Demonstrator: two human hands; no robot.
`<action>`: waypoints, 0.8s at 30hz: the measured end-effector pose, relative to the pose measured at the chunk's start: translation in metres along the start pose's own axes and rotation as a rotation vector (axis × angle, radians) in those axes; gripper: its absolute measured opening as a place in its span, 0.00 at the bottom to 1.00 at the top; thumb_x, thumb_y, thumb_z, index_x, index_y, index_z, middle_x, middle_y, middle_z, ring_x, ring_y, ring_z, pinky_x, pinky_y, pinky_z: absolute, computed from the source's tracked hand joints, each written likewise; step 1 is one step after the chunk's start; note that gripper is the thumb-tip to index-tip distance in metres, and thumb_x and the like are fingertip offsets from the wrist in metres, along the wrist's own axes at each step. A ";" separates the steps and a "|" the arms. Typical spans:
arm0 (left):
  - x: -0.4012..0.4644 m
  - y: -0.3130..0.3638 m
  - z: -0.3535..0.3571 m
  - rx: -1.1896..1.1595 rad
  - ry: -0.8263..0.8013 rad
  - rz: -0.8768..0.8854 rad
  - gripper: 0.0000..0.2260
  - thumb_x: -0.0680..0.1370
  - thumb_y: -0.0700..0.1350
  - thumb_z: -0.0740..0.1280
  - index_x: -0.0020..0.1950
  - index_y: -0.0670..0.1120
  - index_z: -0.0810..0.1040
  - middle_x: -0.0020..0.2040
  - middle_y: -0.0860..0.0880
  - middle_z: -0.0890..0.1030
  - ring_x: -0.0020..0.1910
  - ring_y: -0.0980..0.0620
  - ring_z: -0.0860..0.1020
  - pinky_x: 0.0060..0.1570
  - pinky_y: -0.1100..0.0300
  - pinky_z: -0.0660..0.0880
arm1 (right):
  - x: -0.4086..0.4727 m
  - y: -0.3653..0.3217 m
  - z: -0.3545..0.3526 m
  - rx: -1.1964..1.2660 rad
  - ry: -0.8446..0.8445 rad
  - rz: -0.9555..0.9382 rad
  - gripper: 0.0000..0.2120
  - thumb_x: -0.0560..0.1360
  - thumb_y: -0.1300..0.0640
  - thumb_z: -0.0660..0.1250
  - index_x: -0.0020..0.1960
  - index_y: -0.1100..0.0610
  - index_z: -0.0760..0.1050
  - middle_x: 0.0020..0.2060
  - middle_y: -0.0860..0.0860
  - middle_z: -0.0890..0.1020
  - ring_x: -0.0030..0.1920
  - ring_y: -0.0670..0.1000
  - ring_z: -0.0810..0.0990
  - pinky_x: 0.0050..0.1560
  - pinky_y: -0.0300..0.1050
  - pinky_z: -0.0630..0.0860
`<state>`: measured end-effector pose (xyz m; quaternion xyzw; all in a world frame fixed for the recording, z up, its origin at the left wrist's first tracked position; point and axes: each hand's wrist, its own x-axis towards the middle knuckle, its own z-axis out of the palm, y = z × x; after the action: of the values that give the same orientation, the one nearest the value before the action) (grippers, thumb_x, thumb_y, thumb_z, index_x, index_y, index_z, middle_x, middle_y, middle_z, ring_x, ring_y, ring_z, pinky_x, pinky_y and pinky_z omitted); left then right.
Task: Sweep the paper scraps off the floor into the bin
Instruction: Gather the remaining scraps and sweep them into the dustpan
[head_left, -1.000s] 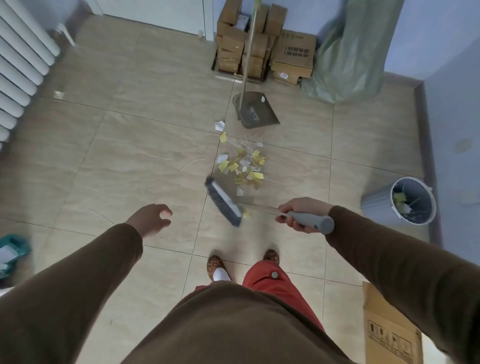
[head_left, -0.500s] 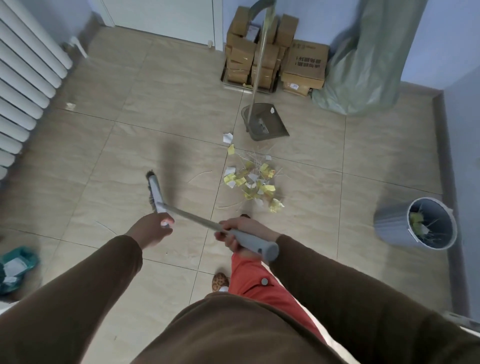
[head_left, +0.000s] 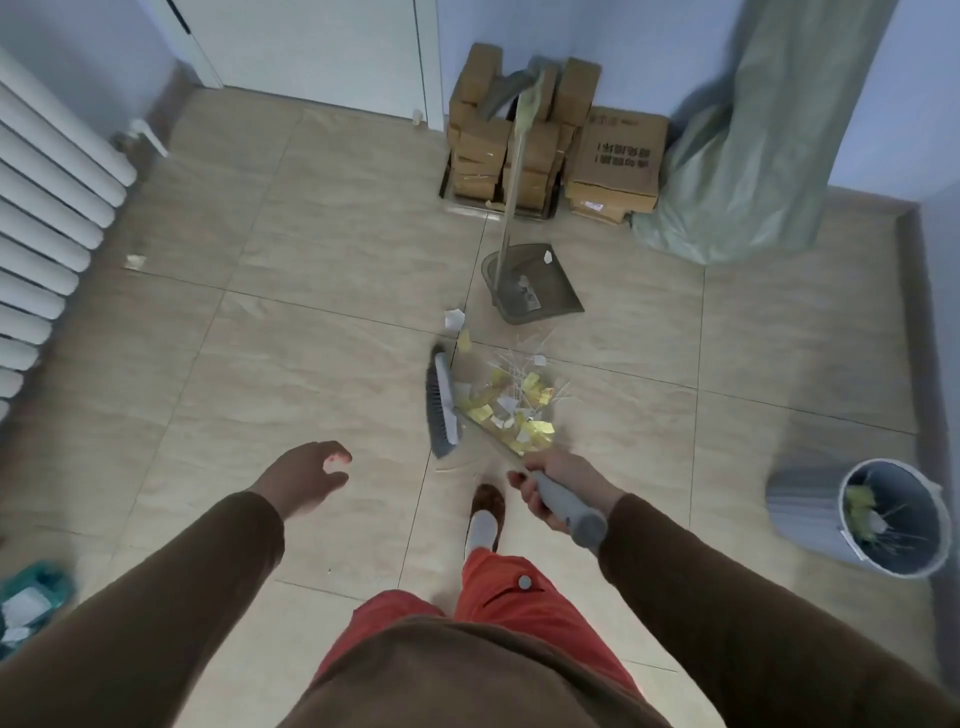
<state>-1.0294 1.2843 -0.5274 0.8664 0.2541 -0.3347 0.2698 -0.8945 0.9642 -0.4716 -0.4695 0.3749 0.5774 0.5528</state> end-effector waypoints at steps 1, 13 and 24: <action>0.007 0.011 -0.006 -0.001 0.005 0.017 0.13 0.79 0.46 0.68 0.64 0.51 0.78 0.66 0.48 0.79 0.66 0.48 0.76 0.65 0.54 0.70 | -0.014 0.000 -0.003 -0.011 0.012 -0.017 0.09 0.82 0.60 0.56 0.45 0.62 0.70 0.34 0.54 0.74 0.19 0.44 0.70 0.18 0.33 0.68; 0.077 0.052 -0.076 0.185 -0.059 0.109 0.13 0.79 0.49 0.67 0.64 0.56 0.77 0.66 0.52 0.78 0.65 0.51 0.75 0.64 0.55 0.71 | 0.092 -0.106 0.084 0.084 -0.233 -0.070 0.13 0.84 0.56 0.55 0.50 0.64 0.71 0.43 0.55 0.74 0.23 0.44 0.72 0.20 0.33 0.70; 0.166 0.145 -0.206 -0.194 0.187 0.294 0.24 0.78 0.49 0.71 0.72 0.47 0.70 0.62 0.46 0.77 0.61 0.46 0.77 0.58 0.55 0.71 | 0.065 -0.072 0.040 0.487 -0.059 -0.055 0.14 0.83 0.56 0.59 0.47 0.66 0.73 0.37 0.54 0.75 0.21 0.46 0.73 0.18 0.36 0.73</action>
<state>-0.7414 1.3536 -0.4738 0.8913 0.1800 -0.1838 0.3733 -0.8254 1.0288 -0.5164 -0.3155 0.4740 0.4681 0.6758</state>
